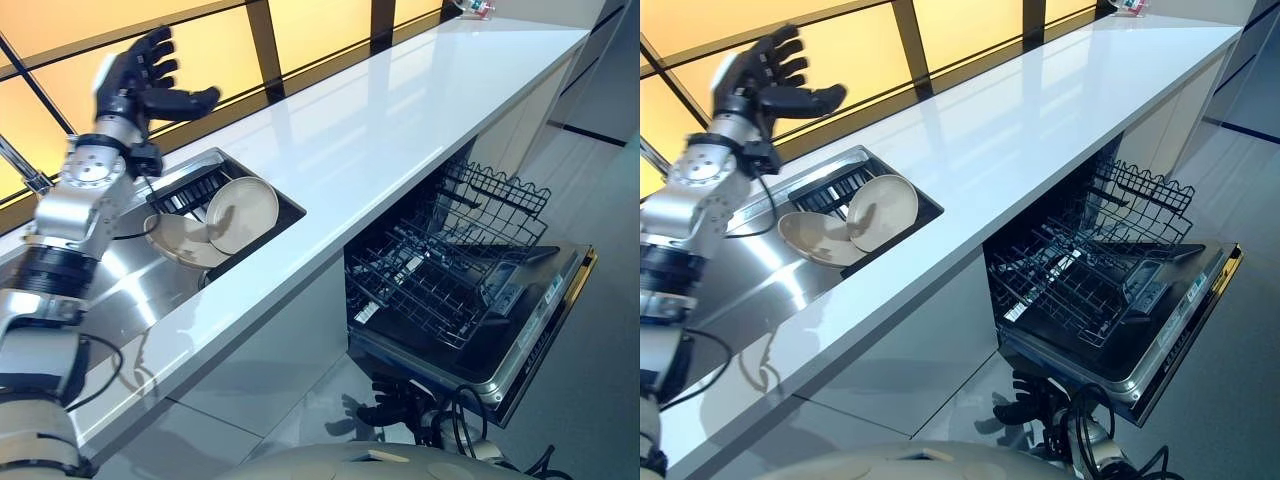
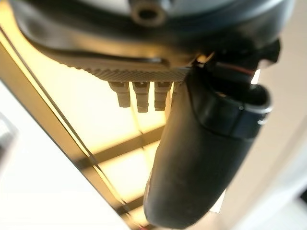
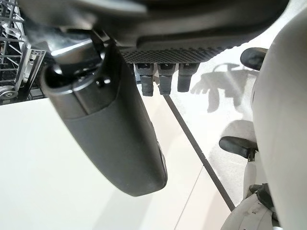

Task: Pick up plates and place into dishwasher.

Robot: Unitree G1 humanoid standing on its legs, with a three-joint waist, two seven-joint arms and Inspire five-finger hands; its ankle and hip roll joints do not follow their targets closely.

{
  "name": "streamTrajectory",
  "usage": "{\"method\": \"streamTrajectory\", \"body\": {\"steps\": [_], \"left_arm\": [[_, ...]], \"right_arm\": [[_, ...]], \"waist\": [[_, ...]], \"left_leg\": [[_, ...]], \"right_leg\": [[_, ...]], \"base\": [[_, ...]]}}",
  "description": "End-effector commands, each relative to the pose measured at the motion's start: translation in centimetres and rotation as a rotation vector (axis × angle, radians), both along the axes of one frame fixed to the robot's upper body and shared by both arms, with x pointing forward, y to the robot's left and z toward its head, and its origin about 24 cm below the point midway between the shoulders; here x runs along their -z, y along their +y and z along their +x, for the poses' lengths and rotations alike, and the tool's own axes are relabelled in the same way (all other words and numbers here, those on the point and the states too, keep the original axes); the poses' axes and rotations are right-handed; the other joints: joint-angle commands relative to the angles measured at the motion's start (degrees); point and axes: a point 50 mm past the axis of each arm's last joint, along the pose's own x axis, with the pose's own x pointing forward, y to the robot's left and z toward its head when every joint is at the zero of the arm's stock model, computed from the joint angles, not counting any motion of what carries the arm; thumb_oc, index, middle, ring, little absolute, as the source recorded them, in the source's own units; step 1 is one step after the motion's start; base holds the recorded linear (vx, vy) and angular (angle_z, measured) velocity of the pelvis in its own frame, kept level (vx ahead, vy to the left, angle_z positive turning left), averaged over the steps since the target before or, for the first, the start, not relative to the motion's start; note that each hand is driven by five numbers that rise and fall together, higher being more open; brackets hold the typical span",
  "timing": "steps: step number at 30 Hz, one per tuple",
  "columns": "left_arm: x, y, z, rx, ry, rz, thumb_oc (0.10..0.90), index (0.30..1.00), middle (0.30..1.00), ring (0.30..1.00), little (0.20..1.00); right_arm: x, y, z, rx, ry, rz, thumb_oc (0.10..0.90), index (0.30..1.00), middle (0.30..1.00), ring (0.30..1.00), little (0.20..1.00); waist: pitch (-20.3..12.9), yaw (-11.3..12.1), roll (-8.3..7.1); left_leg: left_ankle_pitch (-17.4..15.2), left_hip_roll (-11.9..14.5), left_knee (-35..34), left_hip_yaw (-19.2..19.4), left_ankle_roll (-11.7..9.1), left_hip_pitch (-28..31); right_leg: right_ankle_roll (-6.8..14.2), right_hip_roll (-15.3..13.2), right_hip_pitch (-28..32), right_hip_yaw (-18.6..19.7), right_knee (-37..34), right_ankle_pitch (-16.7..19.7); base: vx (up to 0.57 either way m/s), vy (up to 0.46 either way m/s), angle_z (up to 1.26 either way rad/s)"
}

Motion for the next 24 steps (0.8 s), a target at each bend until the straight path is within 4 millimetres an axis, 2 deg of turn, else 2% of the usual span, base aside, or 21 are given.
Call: {"method": "streamTrajectory", "body": {"steps": [1,5,8,14,24], "left_arm": [[-11.4,1.5,-2.2,-0.084,-0.317,0.233,0.800,0.900,0.900,0.900,0.900],[-11.8,3.9,-2.6,-0.202,-0.246,0.375,0.800,0.900,0.900,0.900,0.900],[-12.0,4.4,-2.7,-0.228,-0.213,0.439,0.800,0.900,0.900,0.900,0.900],[-11.8,4.4,-2.2,-0.246,-0.199,0.475,0.800,0.900,0.900,0.900,0.900],[-11.0,4.0,-1.2,-0.230,-0.131,0.498,0.800,0.900,0.900,0.900,0.900]], "right_arm": [[-0.4,1.2,-0.3,-0.115,-0.053,0.038,0.800,0.900,0.900,0.900,0.900],[-0.7,0.2,-0.6,-0.118,-0.053,0.012,0.800,0.900,0.900,0.900,0.900],[-0.9,-0.4,-0.6,-0.129,-0.061,-0.003,0.800,0.900,0.900,0.900,0.900],[-1.8,-1.1,0.9,-0.150,-0.129,-0.027,0.800,0.900,0.900,0.900,0.900],[-2.3,-0.8,1.6,-0.161,-0.179,-0.021,0.800,0.900,0.900,0.900,0.900]], "waist": [[1.32,-1.11,-1.62],[2.56,-1.94,-1.58],[3.43,-2.37,-1.58],[6.93,-3.02,-1.95],[9.87,-3.32,-2.98]], "left_leg": [[-4.37,-5.97,0.14,4.73,3.60,0.56],[-4.30,-6.10,0.14,5.15,3.82,-0.12],[-4.23,-6.15,0.14,5.36,3.85,-0.83],[-3.75,-6.16,0.14,5.51,3.91,-3.66],[-3.58,-6.09,0.14,5.52,4.24,-4.84]], "right_leg": [[3.92,-0.56,-0.56,1.70,0.24,0.43],[4.15,-0.66,-1.62,2.16,0.24,0.80],[4.35,-0.80,-2.58,2.54,0.24,1.10],[4.33,-0.95,-5.79,3.90,0.24,1.73],[4.51,-0.67,-7.16,5.18,0.24,2.00]], "base": [[0.06,0.066,0.00],[0.03,0.054,-0.01],[-0.02,0.060,-0.02],[-0.10,0.053,0.01],[-0.03,0.002,-0.03]]}}
